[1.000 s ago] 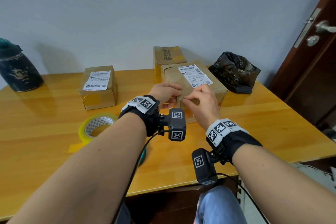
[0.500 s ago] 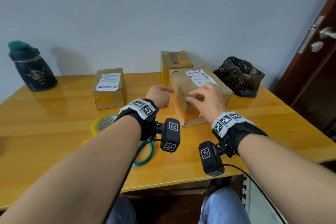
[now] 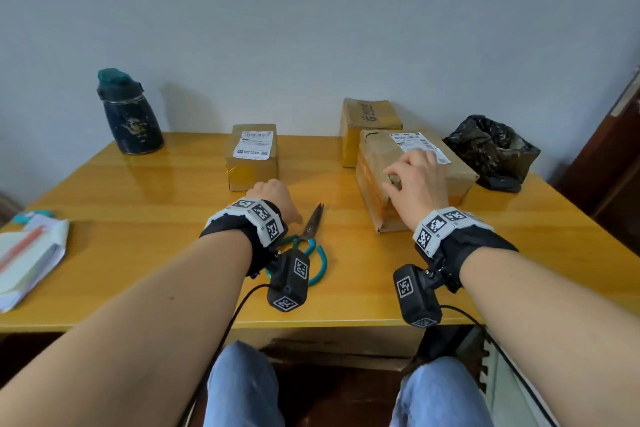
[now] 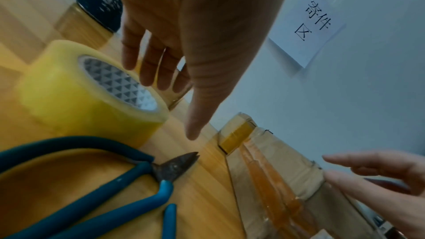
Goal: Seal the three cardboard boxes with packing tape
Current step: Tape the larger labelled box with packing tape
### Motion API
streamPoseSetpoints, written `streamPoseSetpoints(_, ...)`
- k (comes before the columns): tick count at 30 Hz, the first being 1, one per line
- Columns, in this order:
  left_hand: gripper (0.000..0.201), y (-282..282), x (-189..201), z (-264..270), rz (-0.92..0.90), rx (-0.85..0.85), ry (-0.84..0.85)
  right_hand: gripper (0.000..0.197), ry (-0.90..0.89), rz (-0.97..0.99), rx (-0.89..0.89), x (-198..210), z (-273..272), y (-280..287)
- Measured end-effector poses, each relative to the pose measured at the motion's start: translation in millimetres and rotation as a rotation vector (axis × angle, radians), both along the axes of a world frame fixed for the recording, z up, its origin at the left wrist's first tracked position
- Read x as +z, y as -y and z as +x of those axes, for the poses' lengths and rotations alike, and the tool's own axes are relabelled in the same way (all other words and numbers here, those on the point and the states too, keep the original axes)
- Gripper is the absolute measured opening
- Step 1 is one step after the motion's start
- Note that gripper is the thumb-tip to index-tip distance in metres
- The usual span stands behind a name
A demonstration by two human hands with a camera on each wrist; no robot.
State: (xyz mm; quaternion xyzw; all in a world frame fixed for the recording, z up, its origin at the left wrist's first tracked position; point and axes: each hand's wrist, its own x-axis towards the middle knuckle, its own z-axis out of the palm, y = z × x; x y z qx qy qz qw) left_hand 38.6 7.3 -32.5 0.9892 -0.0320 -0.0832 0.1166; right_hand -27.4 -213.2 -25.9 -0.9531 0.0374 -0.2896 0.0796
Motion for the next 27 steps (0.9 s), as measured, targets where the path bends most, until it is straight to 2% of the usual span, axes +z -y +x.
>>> streamPoseSetpoints(3, 0.038, -7, -10, -6, 0.054, -0.009, -0.084, 0.021, 0.030, -0.017, 0.059, -3, -8, -13)
streamPoseSetpoints(6, 0.017, -12, -12, -9, 0.142, -0.021, -0.056, 0.020, 0.023, 0.026, 0.088, -5, -15, -18)
streamPoseSetpoints(7, 0.017, -14, -12, -10, 0.160, -0.017, -0.053, 0.020, 0.009, 0.042, 0.095, -5, -17, -18)
streamPoseSetpoints(10, 0.043, -19, -16, -15, 0.275, 0.030, -0.038, 0.017, -0.031, 0.086, 0.098, -3, -24, -15)
streamPoseSetpoints(11, 0.045, -21, -19, -14, 0.307, 0.033, -0.036, 0.016, -0.041, 0.091, 0.095, -3, -26, -13)
streamPoseSetpoints(15, 0.020, -26, -25, -13, 0.292, 0.007, -0.017, 0.014, -0.080, 0.129, 0.092, -6, -30, -13)
streamPoseSetpoints(18, 0.030, -27, -28, -15, 0.313, -0.045, -0.030, 0.012, -0.103, 0.187, 0.103, -10, -31, -15)
streamPoseSetpoints(21, 0.030, -27, -36, -15, 0.245, -0.020, 0.025, 0.012, -0.124, 0.210, 0.112, -14, -32, -18)
streamPoseSetpoints(24, 0.035, -26, -25, -13, 0.103, 0.078, 0.085, 0.012, -0.147, 0.235, 0.138, -17, -32, -21)
streamPoseSetpoints(27, 0.041, -22, 2, -9, -0.359, 0.073, 0.096, 0.016, -0.181, 0.291, 0.171, -18, -28, -25)
